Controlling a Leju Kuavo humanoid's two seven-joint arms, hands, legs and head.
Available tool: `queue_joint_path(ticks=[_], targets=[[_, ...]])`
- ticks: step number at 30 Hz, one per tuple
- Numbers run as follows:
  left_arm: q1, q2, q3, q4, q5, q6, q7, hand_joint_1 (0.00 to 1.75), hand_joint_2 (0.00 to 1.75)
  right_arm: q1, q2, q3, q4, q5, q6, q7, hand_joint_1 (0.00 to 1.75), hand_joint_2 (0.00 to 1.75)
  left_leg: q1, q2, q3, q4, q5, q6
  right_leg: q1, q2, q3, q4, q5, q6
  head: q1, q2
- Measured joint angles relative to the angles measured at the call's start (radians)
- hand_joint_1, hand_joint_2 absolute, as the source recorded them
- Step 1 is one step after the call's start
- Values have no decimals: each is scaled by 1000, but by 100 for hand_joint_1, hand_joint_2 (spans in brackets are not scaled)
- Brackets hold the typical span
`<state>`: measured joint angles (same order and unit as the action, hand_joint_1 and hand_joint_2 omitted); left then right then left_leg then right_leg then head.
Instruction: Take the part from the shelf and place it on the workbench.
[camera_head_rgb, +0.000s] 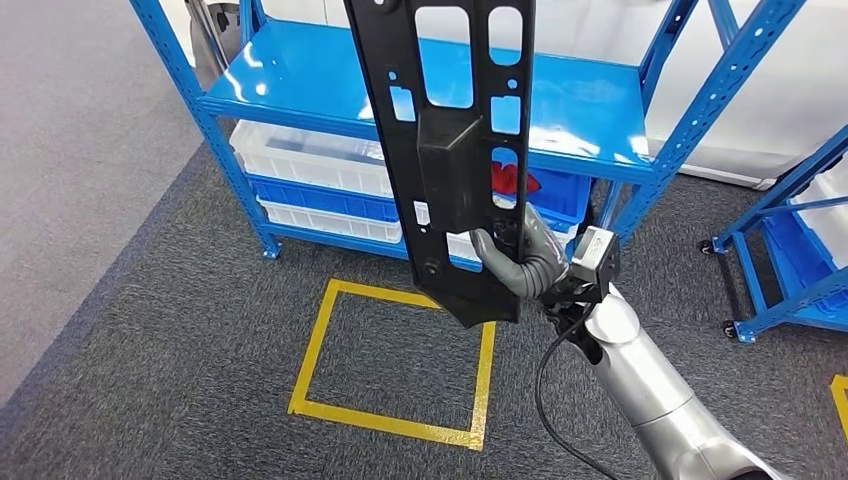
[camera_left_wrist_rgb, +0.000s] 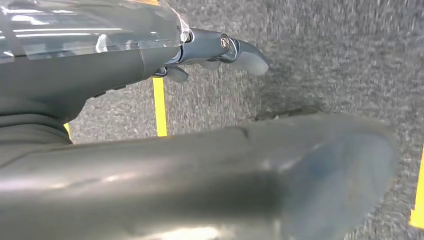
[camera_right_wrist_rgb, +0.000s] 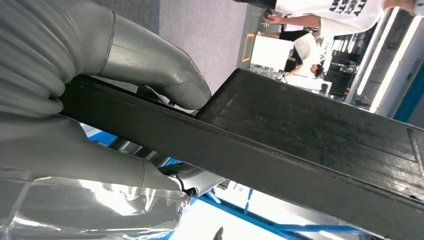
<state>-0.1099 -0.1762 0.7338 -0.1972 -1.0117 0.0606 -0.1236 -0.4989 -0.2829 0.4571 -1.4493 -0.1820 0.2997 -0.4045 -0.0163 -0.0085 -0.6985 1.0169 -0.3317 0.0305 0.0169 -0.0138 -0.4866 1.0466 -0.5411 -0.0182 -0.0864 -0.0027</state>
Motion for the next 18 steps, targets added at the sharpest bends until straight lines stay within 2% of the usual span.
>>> queue_joint_path(ticks=[1,2,4,5,6,8,9,10,11,12,13,14,15,16,18], targets=[[1,0,0,0,-2,3,-4,0,0,-1,0,-2,-1,-1,5,0,175,175,1,0,0,-3,9,-5,4,-1,21,-36,-13,-3,0,0],[1,0,0,0,-6,5,-7,0,0,-3,1,-4,-2,-2,11,0,175,175,2,-1,2,-7,18,-10,7,-2,28,-50,-12,-2,0,0],[0,1,0,0,-12,4,-9,0,0,-3,1,-6,-3,-4,22,1,175,175,3,-4,0,-12,26,-20,2,-9,21,-59,10,-9,0,0],[0,1,0,0,-14,3,-9,0,0,-2,1,-7,-4,-4,26,1,175,175,2,-6,-8,2,8,-25,-1,-14,15,-64,23,-13,0,0],[0,1,0,0,-15,2,-9,0,0,-1,1,-7,-5,-4,28,1,175,175,4,-7,-21,38,-31,-32,-5,-19,6,-69,36,-17,0,0],[0,2,0,0,-15,1,-9,0,0,0,-2,-7,-7,-6,29,2,175,175,11,-5,-57,165,-127,-46,-4,-29,-19,-69,56,-21,0,0],[1,2,0,0,-15,1,-9,0,0,1,-4,-7,-7,-7,29,2,175,175,15,-3,-71,229,-154,-52,-4,-35,-31,-67,65,-21,0,0],[1,2,0,0,-15,1,-9,0,0,2,-6,-7,-7,-7,29,2,175,175,19,-2,-75,270,-157,-57,-4,-42,-43,-65,72,-20,0,0],[1,2,0,0,-16,1,-9,0,0,3,-8,-7,-7,-7,29,3,175,175,22,1,-61,275,-139,-60,-5,-49,-55,-61,77,-19,0,0],[1,2,0,0,-17,0,-10,0,0,4,-8,-7,-7,-8,30,3,175,175,25,6,-30,243,-113,-62,-6,-57,-66,-57,81,-16,0,0],[0,2,0,0,-18,0,-10,0,0,5,-8,-7,-7,-8,30,5,175,175,26,21,19,178,-97,-63,-7,-65,-74,-51,84,-14,0,0],[-1,3,0,0,-20,0,-10,0,0,5,-8,-9,-7,-8,30,6,175,175,22,38,70,106,-92,-60,-6,-73,-81,-46,86,-10,0,0],[-3,3,0,0,-21,0,-11,0,0,5,-8,-10,-7,-9,30,7,175,175,17,53,108,47,-97,-54,-5,-82,-85,-43,88,-6,0,0],[-4,3,0,0,-23,0,-11,0,0,5,-8,-12,-8,-9,30,8,175,175,12,62,130,7,-107,-46,-4,-91,-87,-41,90,-1,0,0],[-4,3,0,0,-24,0,-12,0,0,4,-8,-13,-8,-10,30,9,175,175,8,49,134,-13,-107,-27,-3,-110,-89,-40,94,8,0,0]])
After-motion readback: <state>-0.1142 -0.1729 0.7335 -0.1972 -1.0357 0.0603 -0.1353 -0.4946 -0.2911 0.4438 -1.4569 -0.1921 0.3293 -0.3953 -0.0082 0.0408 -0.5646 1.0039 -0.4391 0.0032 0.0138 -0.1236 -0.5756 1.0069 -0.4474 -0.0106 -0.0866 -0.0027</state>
